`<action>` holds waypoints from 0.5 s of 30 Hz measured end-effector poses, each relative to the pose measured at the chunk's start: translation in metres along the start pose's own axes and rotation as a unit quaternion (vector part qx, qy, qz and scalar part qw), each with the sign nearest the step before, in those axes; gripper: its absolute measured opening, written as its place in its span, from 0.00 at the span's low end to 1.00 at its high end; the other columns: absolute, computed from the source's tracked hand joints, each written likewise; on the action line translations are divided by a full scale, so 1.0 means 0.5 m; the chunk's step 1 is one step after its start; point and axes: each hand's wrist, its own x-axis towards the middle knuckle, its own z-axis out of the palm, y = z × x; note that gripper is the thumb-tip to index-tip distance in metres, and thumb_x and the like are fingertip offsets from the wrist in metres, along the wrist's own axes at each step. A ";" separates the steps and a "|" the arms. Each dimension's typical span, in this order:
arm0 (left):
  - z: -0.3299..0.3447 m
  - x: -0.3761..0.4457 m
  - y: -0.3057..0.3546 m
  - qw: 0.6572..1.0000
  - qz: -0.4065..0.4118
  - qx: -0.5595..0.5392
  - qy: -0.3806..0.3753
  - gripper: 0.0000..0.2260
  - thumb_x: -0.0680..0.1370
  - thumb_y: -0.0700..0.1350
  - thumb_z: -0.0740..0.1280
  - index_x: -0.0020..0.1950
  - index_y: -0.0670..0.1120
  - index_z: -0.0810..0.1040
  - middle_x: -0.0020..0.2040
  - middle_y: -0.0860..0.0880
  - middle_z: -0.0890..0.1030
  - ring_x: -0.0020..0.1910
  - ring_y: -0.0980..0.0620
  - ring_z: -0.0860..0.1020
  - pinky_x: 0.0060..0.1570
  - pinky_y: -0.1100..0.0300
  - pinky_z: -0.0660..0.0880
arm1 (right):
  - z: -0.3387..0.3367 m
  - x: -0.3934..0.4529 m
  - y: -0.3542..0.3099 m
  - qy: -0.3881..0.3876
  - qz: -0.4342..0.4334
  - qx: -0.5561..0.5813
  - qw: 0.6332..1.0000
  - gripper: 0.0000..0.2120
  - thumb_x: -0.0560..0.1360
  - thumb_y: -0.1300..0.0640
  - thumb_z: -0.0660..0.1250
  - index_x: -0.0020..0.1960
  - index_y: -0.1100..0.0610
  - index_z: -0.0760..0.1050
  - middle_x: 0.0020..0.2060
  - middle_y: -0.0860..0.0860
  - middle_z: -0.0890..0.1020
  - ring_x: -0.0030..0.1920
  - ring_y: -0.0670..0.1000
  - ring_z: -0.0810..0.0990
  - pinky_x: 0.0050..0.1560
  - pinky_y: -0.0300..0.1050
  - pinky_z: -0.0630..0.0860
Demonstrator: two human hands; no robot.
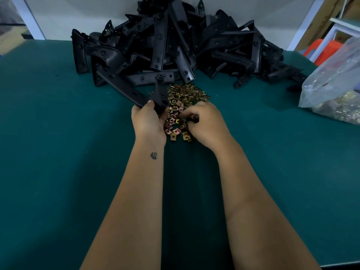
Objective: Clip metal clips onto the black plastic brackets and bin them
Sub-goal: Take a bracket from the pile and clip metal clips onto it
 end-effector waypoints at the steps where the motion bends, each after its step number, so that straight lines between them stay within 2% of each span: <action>1: 0.001 0.000 0.000 1.000 0.000 0.000 0.000 0.06 0.83 0.35 0.58 0.49 0.43 0.70 0.59 0.41 0.77 0.53 0.47 0.78 0.40 0.59 0.81 | 0.000 0.000 -0.002 -0.022 -0.010 -0.009 1.000 0.16 0.74 0.65 0.66 0.55 0.49 0.83 0.53 0.48 0.77 0.60 0.53 0.72 0.61 0.50 0.70; 4: 0.002 0.001 -0.002 1.000 0.002 0.004 0.000 0.06 0.83 0.35 0.58 0.48 0.43 0.70 0.56 0.42 0.77 0.53 0.47 0.78 0.41 0.59 0.82 | 0.001 0.000 -0.006 -0.048 -0.022 -0.033 0.998 0.16 0.74 0.61 0.68 0.59 0.48 0.82 0.57 0.48 0.77 0.62 0.54 0.71 0.63 0.52 0.69; 9: 0.003 0.003 -0.003 1.000 0.006 0.006 -0.001 0.06 0.83 0.35 0.58 0.48 0.43 0.70 0.54 0.42 0.77 0.50 0.48 0.78 0.42 0.59 0.82 | 0.002 0.000 -0.009 -0.022 -0.029 -0.059 0.998 0.11 0.74 0.56 0.71 0.57 0.49 0.83 0.54 0.49 0.78 0.59 0.53 0.73 0.61 0.52 0.70; 12: 0.002 0.004 -0.003 1.000 0.009 0.010 -0.004 0.06 0.83 0.35 0.58 0.48 0.43 0.70 0.56 0.41 0.77 0.49 0.47 0.78 0.43 0.58 0.82 | 0.009 -0.001 -0.011 -0.020 -0.029 -0.091 0.995 0.12 0.75 0.50 0.70 0.58 0.50 0.82 0.56 0.51 0.77 0.61 0.54 0.72 0.62 0.52 0.68; 15: 0.002 0.004 -0.004 1.000 0.011 0.014 -0.004 0.06 0.83 0.35 0.58 0.48 0.43 0.70 0.55 0.42 0.77 0.49 0.48 0.78 0.42 0.59 0.82 | 0.008 0.000 -0.011 -0.016 -0.028 -0.096 0.995 0.11 0.75 0.49 0.71 0.56 0.50 0.82 0.55 0.51 0.77 0.61 0.54 0.71 0.62 0.51 0.67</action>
